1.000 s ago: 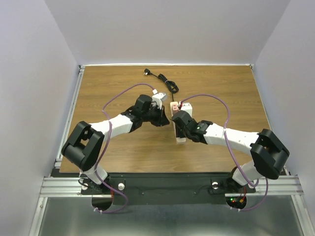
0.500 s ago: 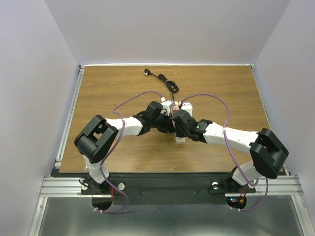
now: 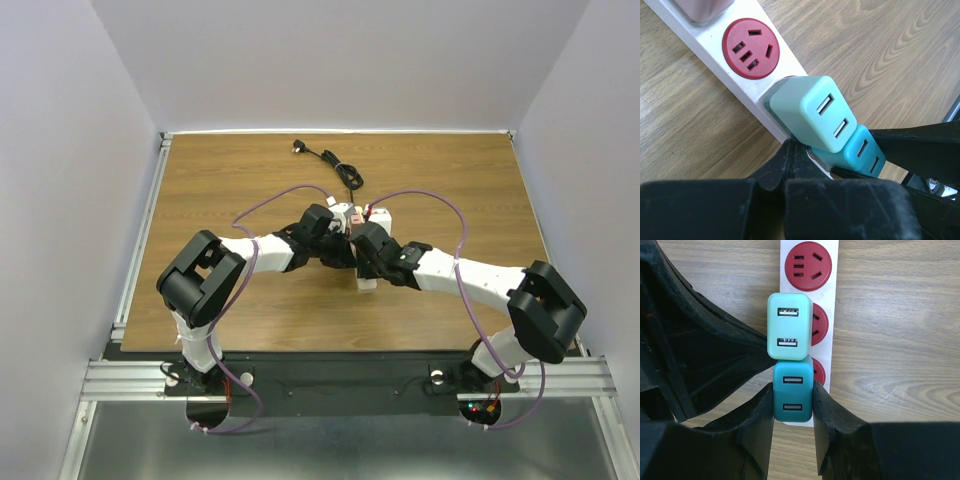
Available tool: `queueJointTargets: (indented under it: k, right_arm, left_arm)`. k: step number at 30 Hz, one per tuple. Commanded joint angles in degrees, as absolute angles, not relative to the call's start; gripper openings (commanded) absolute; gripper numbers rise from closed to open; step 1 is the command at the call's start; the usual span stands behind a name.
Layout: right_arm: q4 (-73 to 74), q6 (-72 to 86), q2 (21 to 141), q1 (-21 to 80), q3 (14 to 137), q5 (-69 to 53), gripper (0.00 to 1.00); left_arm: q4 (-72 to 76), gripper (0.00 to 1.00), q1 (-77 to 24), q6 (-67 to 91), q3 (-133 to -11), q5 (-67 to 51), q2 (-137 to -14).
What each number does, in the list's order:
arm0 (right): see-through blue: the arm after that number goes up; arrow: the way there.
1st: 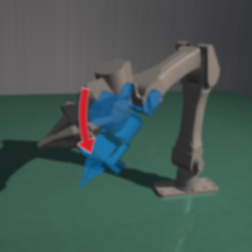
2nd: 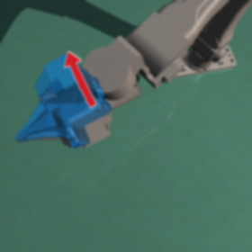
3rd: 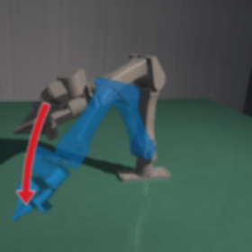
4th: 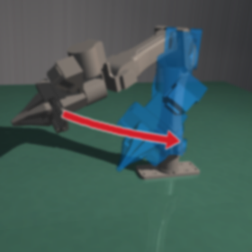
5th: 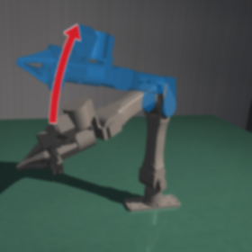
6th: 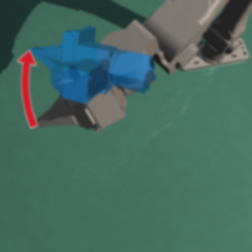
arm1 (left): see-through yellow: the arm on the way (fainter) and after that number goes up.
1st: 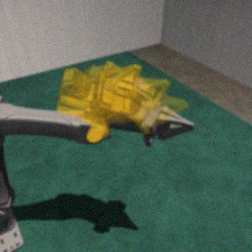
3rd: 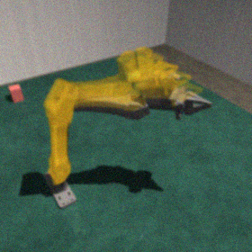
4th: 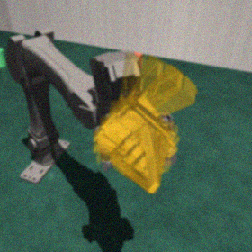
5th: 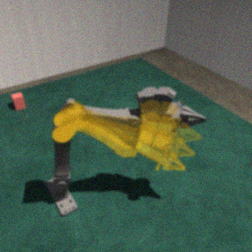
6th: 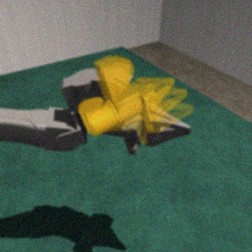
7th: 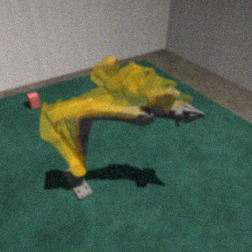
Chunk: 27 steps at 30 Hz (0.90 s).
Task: Pull the plug off the socket
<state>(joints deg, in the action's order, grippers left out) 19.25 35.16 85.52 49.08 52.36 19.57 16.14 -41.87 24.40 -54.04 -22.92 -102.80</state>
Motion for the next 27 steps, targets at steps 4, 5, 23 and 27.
queueJointTargets:
  k: [4,5,23,27]
  right_arm:
    - [13.5,36.8,85.3,49.0,54.9,13.2,0.00]
    - [13.5,36.8,85.3,49.1,54.9,13.2,0.00]
    - [16.2,32.8,81.0,49.1,64.4,13.9,0.00]
    - [17.0,32.3,79.9,49.1,66.4,15.7,0.00]
  left_arm:
    - [19.3,0.00,-43.2,25.1,-58.0,-19.9,-105.5]
    - [19.3,0.00,-43.2,25.1,-58.0,-19.6,-106.3]
    - [9.7,0.00,-48.0,23.6,-63.2,-14.3,-118.9]
    - [8.4,0.00,-48.3,23.0,-64.0,-14.0,-120.8]
